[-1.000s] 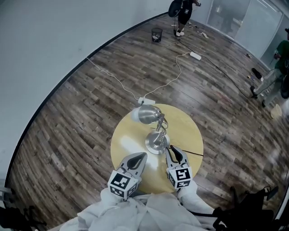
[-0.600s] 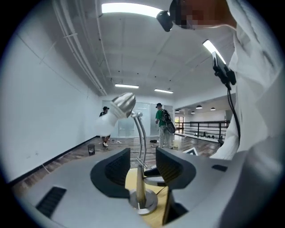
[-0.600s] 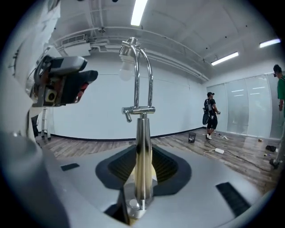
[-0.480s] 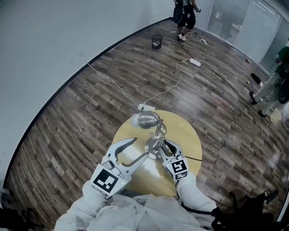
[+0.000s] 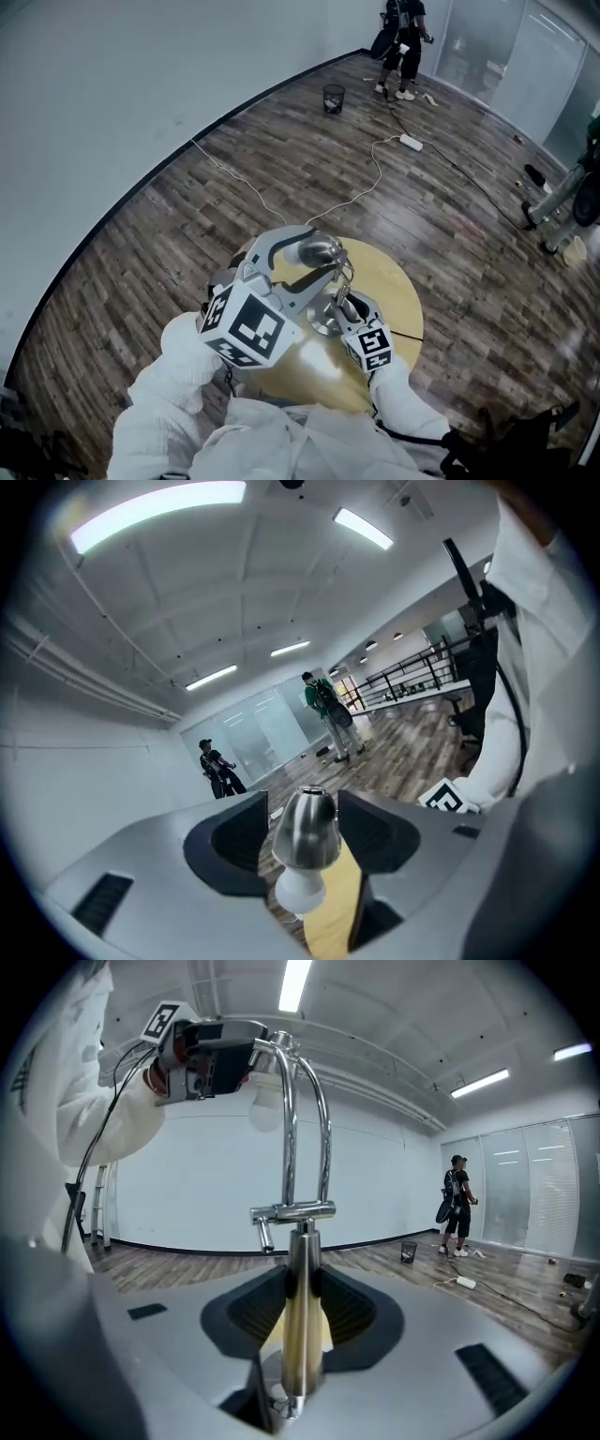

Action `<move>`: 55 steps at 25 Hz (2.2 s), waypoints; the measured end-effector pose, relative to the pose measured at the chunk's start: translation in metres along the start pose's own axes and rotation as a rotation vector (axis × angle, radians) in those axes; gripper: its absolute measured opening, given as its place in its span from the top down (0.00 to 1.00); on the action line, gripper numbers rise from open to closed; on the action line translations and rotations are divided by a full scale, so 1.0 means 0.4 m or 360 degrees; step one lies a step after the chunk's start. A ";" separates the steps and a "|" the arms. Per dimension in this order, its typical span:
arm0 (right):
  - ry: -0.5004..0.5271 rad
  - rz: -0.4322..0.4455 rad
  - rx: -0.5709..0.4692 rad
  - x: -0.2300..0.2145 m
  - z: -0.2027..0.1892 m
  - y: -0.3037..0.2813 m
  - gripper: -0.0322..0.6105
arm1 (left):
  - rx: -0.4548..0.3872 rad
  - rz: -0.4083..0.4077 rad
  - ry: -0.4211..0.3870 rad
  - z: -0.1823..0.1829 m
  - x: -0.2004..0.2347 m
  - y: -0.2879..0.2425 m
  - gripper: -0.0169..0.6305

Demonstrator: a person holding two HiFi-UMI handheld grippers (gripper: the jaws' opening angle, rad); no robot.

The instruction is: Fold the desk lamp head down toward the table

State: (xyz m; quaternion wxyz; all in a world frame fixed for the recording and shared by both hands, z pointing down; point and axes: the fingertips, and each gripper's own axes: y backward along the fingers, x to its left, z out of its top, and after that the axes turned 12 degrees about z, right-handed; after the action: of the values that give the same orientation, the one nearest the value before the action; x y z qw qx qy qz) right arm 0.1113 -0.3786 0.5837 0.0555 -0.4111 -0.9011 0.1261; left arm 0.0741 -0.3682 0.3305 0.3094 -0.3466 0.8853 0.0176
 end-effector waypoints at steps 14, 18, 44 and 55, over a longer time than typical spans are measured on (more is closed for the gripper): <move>-0.0023 0.0007 0.0002 0.004 -0.002 -0.001 0.77 | 0.0387 0.0019 0.0205 -0.112 0.038 -0.006 0.68; -0.0021 0.0010 0.0007 0.001 -0.003 -0.003 0.77 | 0.0502 0.0052 0.0355 -0.215 0.076 0.003 0.68; -0.0062 -0.0028 0.0020 -0.007 -0.013 -0.018 0.77 | 0.0885 -0.0054 0.0604 -0.719 -0.095 -0.074 0.81; -0.0071 -0.0030 0.0016 -0.011 -0.014 -0.016 0.77 | 0.0897 -0.0057 0.0717 -0.750 -0.150 -0.098 0.88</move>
State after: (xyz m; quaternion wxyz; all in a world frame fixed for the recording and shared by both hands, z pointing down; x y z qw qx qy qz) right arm 0.1107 -0.3847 0.5909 0.0386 -0.3994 -0.9054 0.1391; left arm -0.0282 -0.4354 0.6137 0.1902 -0.2582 0.8952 -0.3095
